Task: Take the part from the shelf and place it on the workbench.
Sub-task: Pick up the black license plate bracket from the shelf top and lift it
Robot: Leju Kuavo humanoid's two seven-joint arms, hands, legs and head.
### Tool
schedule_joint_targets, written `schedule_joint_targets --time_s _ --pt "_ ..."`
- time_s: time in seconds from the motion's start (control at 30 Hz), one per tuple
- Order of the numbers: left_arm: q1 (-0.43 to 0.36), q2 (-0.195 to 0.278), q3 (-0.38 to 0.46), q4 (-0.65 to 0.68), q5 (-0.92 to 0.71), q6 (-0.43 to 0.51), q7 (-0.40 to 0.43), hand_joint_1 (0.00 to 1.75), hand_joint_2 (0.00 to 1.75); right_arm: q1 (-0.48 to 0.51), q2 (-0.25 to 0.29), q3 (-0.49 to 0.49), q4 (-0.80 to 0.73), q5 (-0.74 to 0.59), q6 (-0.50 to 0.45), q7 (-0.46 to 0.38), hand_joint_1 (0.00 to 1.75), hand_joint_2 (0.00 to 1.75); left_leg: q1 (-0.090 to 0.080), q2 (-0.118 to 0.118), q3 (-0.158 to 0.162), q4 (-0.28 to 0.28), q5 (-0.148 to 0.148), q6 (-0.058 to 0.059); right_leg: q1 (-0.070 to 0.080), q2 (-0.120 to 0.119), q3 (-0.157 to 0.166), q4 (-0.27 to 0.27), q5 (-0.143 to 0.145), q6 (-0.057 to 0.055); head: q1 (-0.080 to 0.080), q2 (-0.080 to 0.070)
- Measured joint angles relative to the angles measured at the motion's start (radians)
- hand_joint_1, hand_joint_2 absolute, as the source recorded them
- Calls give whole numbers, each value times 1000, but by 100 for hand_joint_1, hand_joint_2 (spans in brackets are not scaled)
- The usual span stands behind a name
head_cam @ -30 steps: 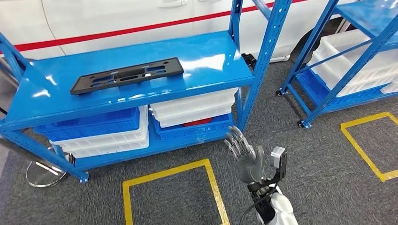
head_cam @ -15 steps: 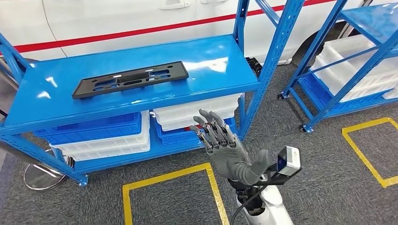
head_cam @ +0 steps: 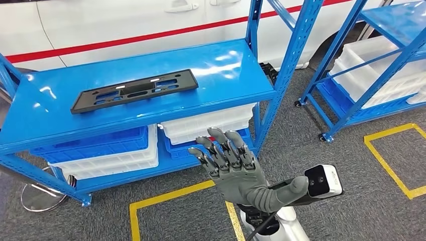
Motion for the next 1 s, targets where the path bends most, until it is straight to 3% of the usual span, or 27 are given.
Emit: schedule_joint_targets --time_s 0.07,0.13,0.23,0.27,0.3,0.33,0.37,0.4,0.47,0.53,0.63,0.7,0.77,0.8,0.83,0.87,0.93,1.0 --pt "-1 0 2 1 0 0 -1 0 0 0 -2 2 -1 -1 2 0 0 0 -3 -2 -1 -6 0 19 0 0 -1 -2 2 11 0 0" --pt "-1 0 3 1 0 1 -1 0 0 -1 -4 3 -3 -2 4 0 0 0 -3 -1 3 -12 3 35 -3 -3 -8 20 -17 21 1 0" --pt "-2 -1 6 1 0 2 -2 0 0 -1 -7 4 -4 -3 8 -2 0 0 -7 1 5 -16 4 51 -4 -7 -87 183 -99 26 1 0" --pt "-2 -1 7 1 0 2 -2 0 0 0 -9 4 -5 -4 8 -3 0 0 -10 1 5 -16 4 54 -4 -7 -119 243 -119 26 1 0" --pt "-1 -1 7 1 0 2 -2 0 0 0 -11 5 -5 -4 8 -6 0 0 -14 2 6 -16 3 55 -3 -7 -138 275 -122 24 1 0" --pt "-1 -1 8 1 0 2 -2 0 0 0 -13 5 -5 -3 8 -10 0 0 -18 1 8 -16 2 57 -1 -7 -138 270 -105 19 1 0" --pt "-1 -1 8 1 -1 3 -2 0 0 0 -15 5 -5 -2 8 -14 0 0 -21 0 10 -16 1 58 3 -7 -119 228 -73 12 1 0" --pt "-1 -1 8 1 -2 3 -2 0 0 -2 -16 6 -5 -1 8 -17 0 0 -24 -1 13 -16 0 59 8 -7 -87 160 -35 1 1 0" --pt "-2 -4 8 2 -4 3 -2 0 0 -6 -18 6 -6 1 6 -18 0 0 -31 -1 15 -15 -3 57 17 -10 -31 43 8 -17 0 0" --pt "-2 -7 8 4 -7 4 0 0 0 -9 -19 8 -9 1 2 -17 0 0 -31 0 14 -16 -5 49 23 -12 -16 4 9 -23 0 0" --pt "-4 -7 8 4 -10 6 1 0 0 -11 -19 9 -15 1 -6 -16 0 0 -30 1 14 -4 -19 33 15 -12 -4 -17 15 -28 0 0" --pt "-4 -7 8 4 -11 8 1 0 0 -14 -19 12 -19 1 -11 -13 0 0 -26 1 -21 75 -63 22 9 -14 6 -28 17 -32 -1 0" --pt "-3 -7 8 4 -12 8 1 0 0 -14 -19 14 -20 1 -13 -11 0 0 -18 1 -87 204 -117 12 9 -14 8 -28 13 -35 -1 0" --pt "-2 -7 8 4 -13 8 1 0 0 -14 -19 15 -20 1 -14 -11 0 0 -13 1 -114 249 -127 8 8 -14 10 -28 10 -34 -1 0" --pt "-1 -7 8 4 -14 9 1 0 0 -13 -19 16 -19 1 -14 -11 0 0 -9 1 -124 260 -118 4 7 -13 13 -27 6 -32 -1 0" --pt "0 -7 8 4 -14 9 1 0 0 -13 -20 16 -20 1 -15 -11 0 0 -5 2 -114 232 -89 0 5 -12 18 -26 2 -28 -1 0" --pt "0 -7 8 4 -15 11 2 0 0 -14 -20 16 -20 0 -20 -10 0 0 1 3 -55 101 -16 -7 2 -11 31 -23 -11 -18 -1 0" --pt "-2 -8 8 5 -15 13 3 0 0 -14 -21 17 -25 0 -25 -6 0 0 0 2 -8 4 10 0 2 -10 38 -17 -23 -4 -1 0"
